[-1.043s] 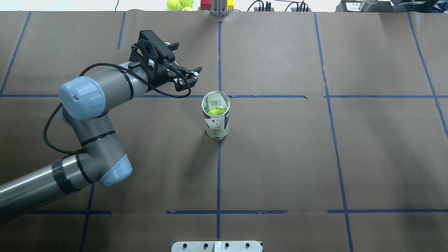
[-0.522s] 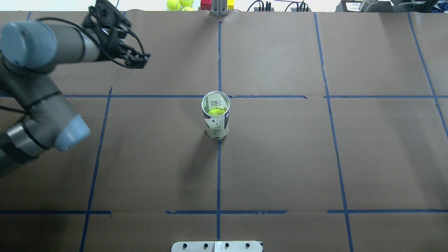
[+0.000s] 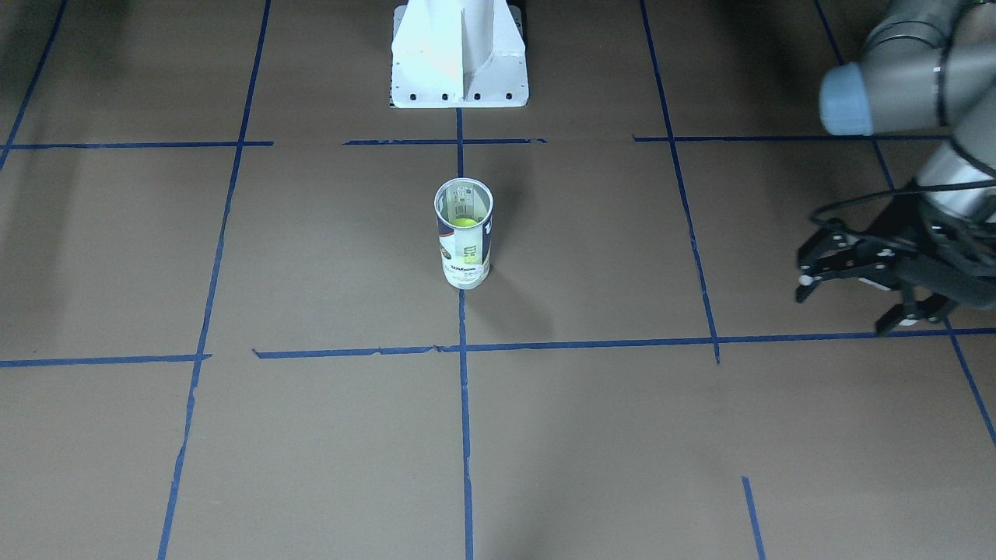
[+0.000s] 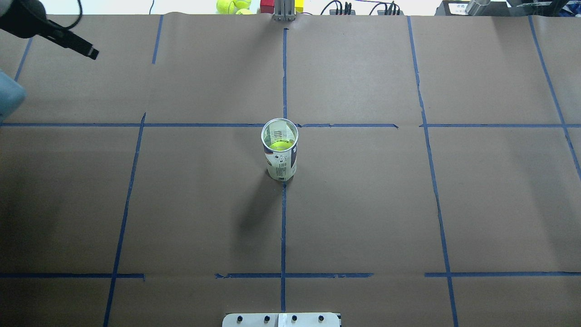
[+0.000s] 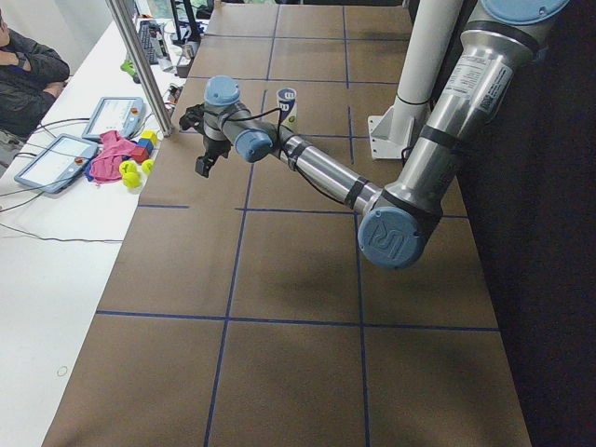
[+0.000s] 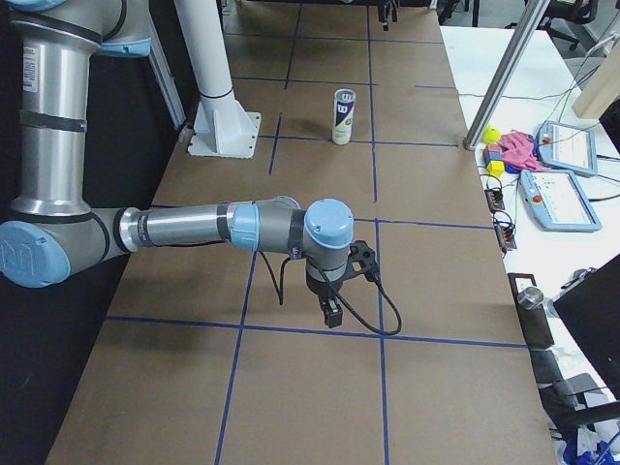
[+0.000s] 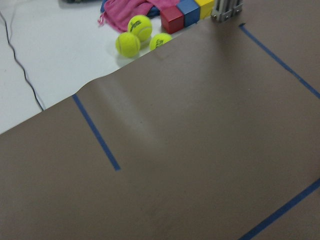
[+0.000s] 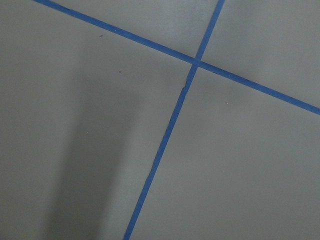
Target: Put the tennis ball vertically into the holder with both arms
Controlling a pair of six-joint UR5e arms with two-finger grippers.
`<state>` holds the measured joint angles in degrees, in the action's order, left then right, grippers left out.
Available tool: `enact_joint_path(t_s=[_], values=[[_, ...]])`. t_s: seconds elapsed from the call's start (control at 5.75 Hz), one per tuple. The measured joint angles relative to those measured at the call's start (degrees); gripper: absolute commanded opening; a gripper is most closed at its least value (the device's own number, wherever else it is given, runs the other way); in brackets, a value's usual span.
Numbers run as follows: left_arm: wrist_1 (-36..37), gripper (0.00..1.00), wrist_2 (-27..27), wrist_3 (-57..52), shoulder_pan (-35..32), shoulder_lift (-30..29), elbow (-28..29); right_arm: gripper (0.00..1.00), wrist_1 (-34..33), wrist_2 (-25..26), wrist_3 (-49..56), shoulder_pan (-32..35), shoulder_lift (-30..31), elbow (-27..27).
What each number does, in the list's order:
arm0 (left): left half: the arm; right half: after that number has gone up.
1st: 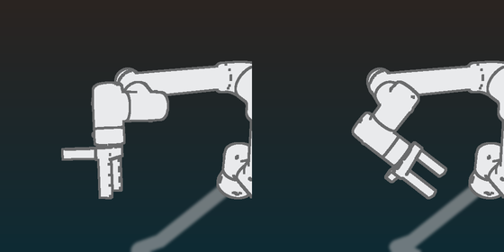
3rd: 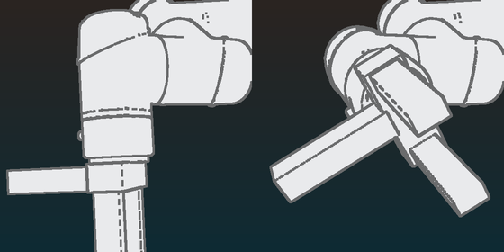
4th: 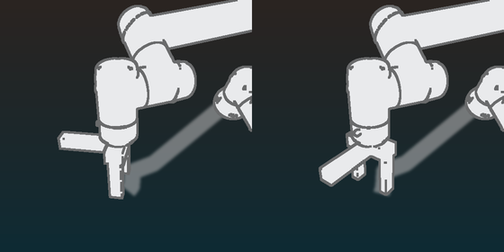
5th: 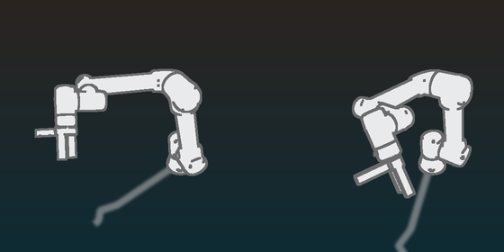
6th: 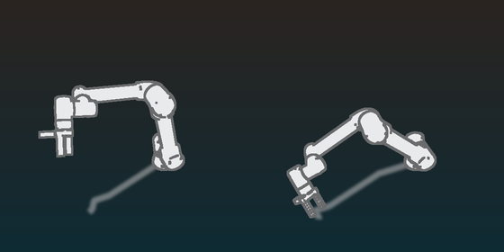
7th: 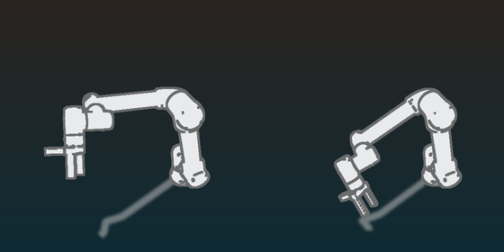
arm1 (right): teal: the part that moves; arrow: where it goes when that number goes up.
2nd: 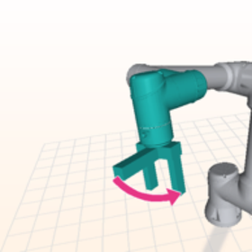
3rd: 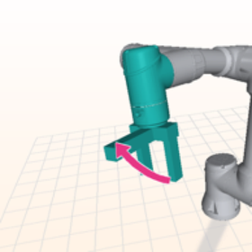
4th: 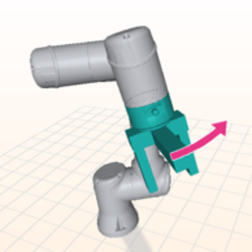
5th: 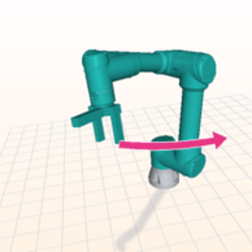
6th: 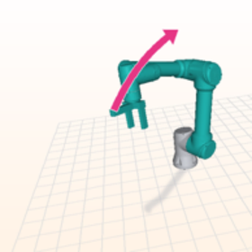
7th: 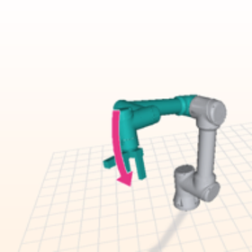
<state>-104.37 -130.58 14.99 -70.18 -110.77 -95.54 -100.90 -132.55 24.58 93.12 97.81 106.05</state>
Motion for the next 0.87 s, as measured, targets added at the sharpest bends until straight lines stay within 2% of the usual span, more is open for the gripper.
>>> enact_joint_path(t_s=[0.17,0.52,0.7,0.87], values=[[4.04,1.00,-2.38,-7.18,-3.41,3.04,-0.01,1.00,0.00,-0.44,-0.78,0.00,-0.04,-0.05],[18.24,1.00,-3.24,-19.44,-9.89,7.61,-2.18,1.00,0.00,-1.58,-1.09,-0.07,-0.17,-0.62],[25.68,1.00,-3.11,-21.02,-12.76,8.63,-2.42,1.00,0.06,-1.82,-1.08,-0.14,-0.30,-1.02],[29.93,1.00,-3.04,-21.39,-15.28,11.17,-2.14,1.00,0.11,-1.90,-1.13,-0.31,-0.42,-1.12]])
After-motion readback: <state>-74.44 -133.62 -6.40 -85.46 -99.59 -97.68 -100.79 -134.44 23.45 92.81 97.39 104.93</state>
